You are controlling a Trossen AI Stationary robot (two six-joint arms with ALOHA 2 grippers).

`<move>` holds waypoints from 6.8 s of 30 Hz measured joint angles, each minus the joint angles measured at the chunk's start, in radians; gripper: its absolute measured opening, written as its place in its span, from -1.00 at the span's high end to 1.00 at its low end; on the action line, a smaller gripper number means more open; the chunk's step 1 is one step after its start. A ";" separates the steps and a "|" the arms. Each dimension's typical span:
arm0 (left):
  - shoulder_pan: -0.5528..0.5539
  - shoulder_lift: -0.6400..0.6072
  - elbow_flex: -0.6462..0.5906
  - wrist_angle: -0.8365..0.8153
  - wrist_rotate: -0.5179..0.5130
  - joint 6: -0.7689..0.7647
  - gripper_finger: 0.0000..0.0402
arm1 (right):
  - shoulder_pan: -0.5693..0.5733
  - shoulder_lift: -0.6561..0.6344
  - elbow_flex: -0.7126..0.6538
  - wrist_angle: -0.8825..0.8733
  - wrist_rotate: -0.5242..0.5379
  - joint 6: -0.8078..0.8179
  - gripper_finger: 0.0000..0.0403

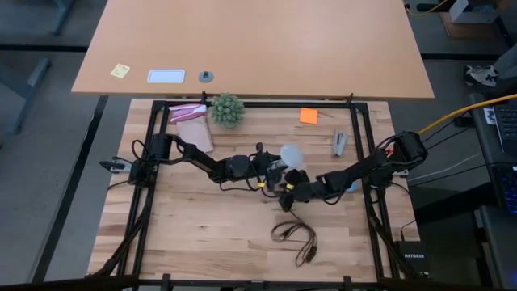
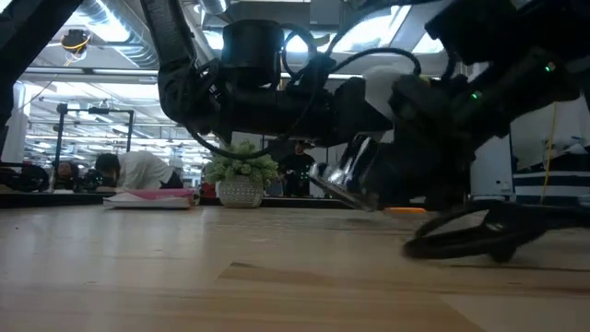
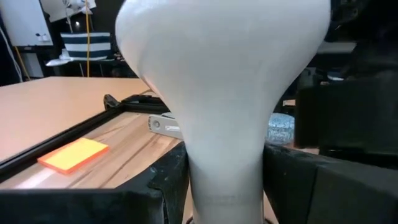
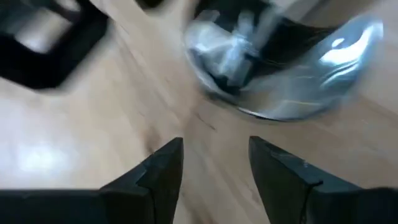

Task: Screw lightbulb
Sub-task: Remove the lightbulb from the lamp

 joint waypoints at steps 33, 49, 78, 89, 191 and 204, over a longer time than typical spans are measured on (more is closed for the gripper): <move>0.081 0.009 0.029 -0.105 0.041 -0.148 0.21 | -0.003 -0.330 0.000 -0.427 0.302 -0.155 0.07; -0.009 0.006 0.029 -0.210 0.051 -0.173 0.21 | -0.003 -0.088 0.000 -0.428 0.253 -0.048 0.07; -0.026 0.008 0.026 -0.274 0.010 -0.180 0.21 | -0.003 -0.080 -0.002 -0.391 0.004 0.076 0.07; -0.026 0.008 0.026 -0.285 0.004 -0.186 0.21 | -0.002 0.037 0.001 -0.028 -0.122 0.041 0.07; -0.044 0.012 0.028 0.119 0.280 -0.158 0.21 | -0.004 -0.378 0.001 -0.648 0.371 -0.152 0.07; -0.022 0.010 0.033 0.218 0.342 -0.176 0.32 | -0.003 -0.339 0.001 -0.452 0.172 -0.233 0.07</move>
